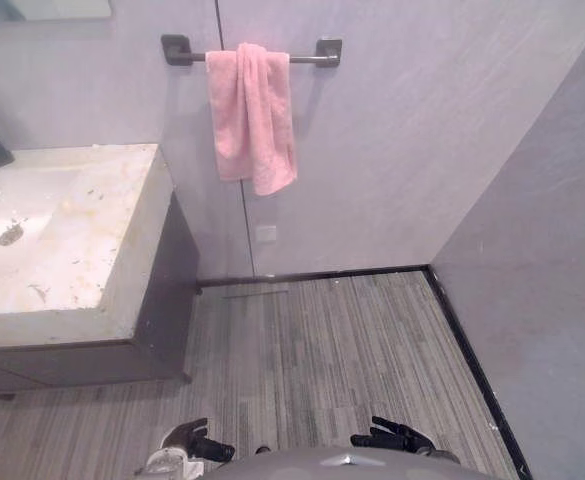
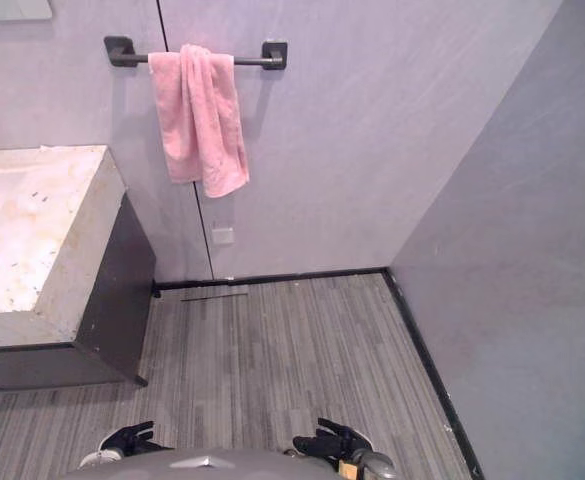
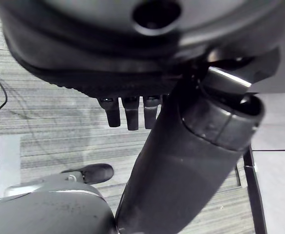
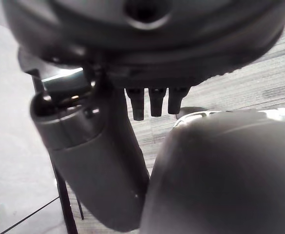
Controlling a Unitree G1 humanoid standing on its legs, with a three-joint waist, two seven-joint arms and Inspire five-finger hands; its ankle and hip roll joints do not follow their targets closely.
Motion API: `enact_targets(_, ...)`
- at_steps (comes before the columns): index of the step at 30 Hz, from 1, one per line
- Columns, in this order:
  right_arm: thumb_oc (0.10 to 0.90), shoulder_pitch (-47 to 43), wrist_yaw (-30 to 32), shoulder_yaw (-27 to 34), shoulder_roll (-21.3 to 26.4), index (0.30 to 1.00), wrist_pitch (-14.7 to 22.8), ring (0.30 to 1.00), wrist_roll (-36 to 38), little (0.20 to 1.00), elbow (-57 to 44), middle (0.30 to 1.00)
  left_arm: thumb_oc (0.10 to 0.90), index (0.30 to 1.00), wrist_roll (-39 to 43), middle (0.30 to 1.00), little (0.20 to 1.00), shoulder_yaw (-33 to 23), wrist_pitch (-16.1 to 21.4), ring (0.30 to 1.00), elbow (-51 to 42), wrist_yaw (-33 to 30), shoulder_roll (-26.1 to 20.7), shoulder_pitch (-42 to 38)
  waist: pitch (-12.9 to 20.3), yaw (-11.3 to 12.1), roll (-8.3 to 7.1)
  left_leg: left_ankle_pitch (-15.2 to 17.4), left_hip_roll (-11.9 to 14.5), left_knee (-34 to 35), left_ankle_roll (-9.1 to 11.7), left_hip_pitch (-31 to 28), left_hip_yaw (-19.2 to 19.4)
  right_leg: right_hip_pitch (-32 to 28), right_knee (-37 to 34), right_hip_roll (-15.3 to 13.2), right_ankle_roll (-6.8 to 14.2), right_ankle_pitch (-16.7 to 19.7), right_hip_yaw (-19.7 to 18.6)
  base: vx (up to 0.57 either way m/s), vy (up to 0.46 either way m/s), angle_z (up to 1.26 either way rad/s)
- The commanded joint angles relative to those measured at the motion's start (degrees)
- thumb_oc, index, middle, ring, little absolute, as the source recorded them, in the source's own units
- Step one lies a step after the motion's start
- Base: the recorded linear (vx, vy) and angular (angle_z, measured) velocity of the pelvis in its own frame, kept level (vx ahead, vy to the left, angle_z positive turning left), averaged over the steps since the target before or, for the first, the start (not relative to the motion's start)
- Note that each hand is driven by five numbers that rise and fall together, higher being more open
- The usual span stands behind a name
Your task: Organize the bathroom.
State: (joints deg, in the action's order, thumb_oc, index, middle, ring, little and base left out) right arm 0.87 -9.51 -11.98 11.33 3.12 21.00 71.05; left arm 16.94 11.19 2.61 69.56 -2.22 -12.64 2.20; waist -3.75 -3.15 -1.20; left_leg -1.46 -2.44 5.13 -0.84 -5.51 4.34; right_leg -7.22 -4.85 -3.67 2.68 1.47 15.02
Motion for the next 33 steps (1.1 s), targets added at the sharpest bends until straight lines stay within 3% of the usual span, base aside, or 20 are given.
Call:
enact_targets(1,0.800,-3.31,0.36,-1.65,0.03,0.900,0.41,0.900,1.40,0.900,0.88,0.900,0.800,0.900,-4.38,0.900,0.900,3.82,0.82,0.900,1.40,3.34,1.41,-2.29,-0.27,0.88,1.43,4.31,1.78,-1.41,2.08,-1.93,5.88,-0.10,1.87,2.24,3.15,-3.99,0.60,0.00,0.000,0.00)
enact_targets(4,0.800,-2.95,0.39,-0.93,0.40,0.900,0.32,0.900,1.06,0.900,1.03,0.900,0.800,0.900,-2.33,0.900,0.900,4.30,0.57,0.900,1.26,6.05,1.33,-2.41,-0.56,0.53,1.38,4.47,1.93,-1.53,1.95,-1.93,6.22,0.06,2.02,2.40,3.19,-4.06,0.32,0.00,0.000,0.00)
enact_targets(9,0.800,-2.50,0.42,-0.60,0.55,0.900,0.02,0.900,0.46,0.900,1.55,0.900,0.800,0.900,-0.54,0.900,0.900,3.64,-0.45,0.900,1.53,5.70,1.17,-2.51,-0.88,0.28,1.23,4.57,2.04,-1.65,1.87,-1.91,6.43,0.18,1.93,2.50,3.11,-4.02,0.15,0.00,0.000,0.00)
enact_targets(24,0.800,-2.43,0.68,-1.17,0.25,0.900,1.07,0.900,-1.20,0.900,1.16,0.900,0.800,0.900,0.26,0.900,0.900,2.53,1.32,0.900,1.66,2.70,1.31,-2.82,-1.55,0.08,1.20,4.33,2.71,-2.45,2.36,-1.25,6.62,0.53,1.94,2.81,2.94,-4.10,-0.22,0.01,-0.014,0.00)
enact_targets(26,0.800,-2.97,0.54,-2.66,0.98,0.900,2.37,0.900,-9.98,0.900,0.21,0.900,0.800,0.900,-0.84,0.900,0.900,2.41,2.48,0.900,0.98,3.36,1.37,-3.05,-2.08,0.15,1.03,4.91,2.93,-4.90,2.65,-0.31,6.96,0.73,2.38,2.73,2.55,-4.35,-0.42,0.00,-0.055,0.01)
enact_targets(30,0.800,-4.06,0.99,-3.99,1.74,0.900,2.18,0.900,-7.89,0.900,-1.19,0.900,0.800,0.900,-0.64,0.900,0.900,2.92,2.51,0.900,-0.13,3.48,0.82,-3.86,-3.53,0.62,-0.62,6.90,3.56,-16.44,3.19,4.96,7.85,1.08,3.59,1.35,1.49,-4.63,-0.23,-0.02,-0.084,0.04)
enact_targets(33,0.800,-4.65,0.91,-4.35,2.48,0.900,1.88,0.900,-6.56,0.900,-2.48,0.900,0.800,0.900,0.60,0.900,0.900,3.14,2.81,0.900,-0.45,3.72,0.63,-4.55,-4.78,0.92,-1.25,4.06,4.78,-27.28,4.11,11.12,7.31,1.38,4.66,1.43,-0.07,-5.18,-0.75,0.02,-0.107,0.25)
